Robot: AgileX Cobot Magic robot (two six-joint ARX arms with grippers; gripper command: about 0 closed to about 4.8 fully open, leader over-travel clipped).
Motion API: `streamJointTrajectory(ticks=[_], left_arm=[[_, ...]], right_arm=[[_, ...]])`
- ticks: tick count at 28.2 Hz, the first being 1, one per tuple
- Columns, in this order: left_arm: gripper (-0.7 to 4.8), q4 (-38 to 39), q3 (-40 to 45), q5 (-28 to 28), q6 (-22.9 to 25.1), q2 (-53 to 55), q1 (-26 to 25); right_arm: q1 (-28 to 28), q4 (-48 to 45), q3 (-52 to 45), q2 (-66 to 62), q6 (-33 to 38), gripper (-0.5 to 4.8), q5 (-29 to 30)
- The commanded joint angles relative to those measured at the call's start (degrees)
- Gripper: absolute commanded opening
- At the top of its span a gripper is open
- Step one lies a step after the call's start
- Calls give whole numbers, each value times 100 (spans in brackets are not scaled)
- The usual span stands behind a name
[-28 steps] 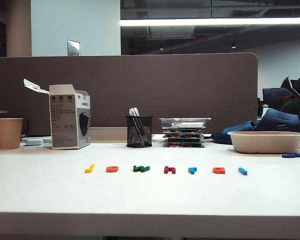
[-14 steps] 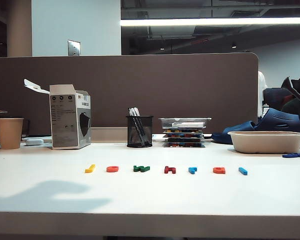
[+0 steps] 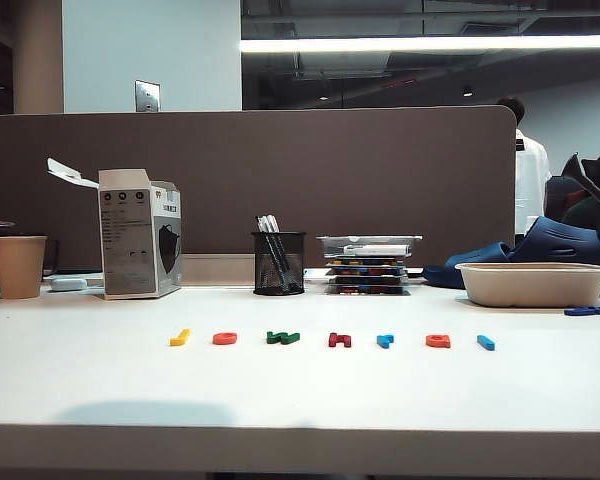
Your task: Select the appropriate letters from the row of letter magnets placed on the table to arrange into the word "car".
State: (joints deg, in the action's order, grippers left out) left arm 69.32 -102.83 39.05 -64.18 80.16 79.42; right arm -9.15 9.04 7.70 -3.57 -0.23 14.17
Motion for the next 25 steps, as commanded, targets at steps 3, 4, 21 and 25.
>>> streamJointTrajectory(ticks=[3,4,21,25], left_arm=[[185,531,-4,315,-1067,131,295],[185,675,-4,398,-1311,146,365],[188,1285,-4,70,-1088,525,632],[188,1285,-4,81,-732,525,629]], right_arm=[[0,-11,33,-2,33,-6,-28],[11,-7,33,-2,31,-6,-26],[17,20,33,-2,33,-6,-28],[17,17,33,-2,31,-6,-28]])
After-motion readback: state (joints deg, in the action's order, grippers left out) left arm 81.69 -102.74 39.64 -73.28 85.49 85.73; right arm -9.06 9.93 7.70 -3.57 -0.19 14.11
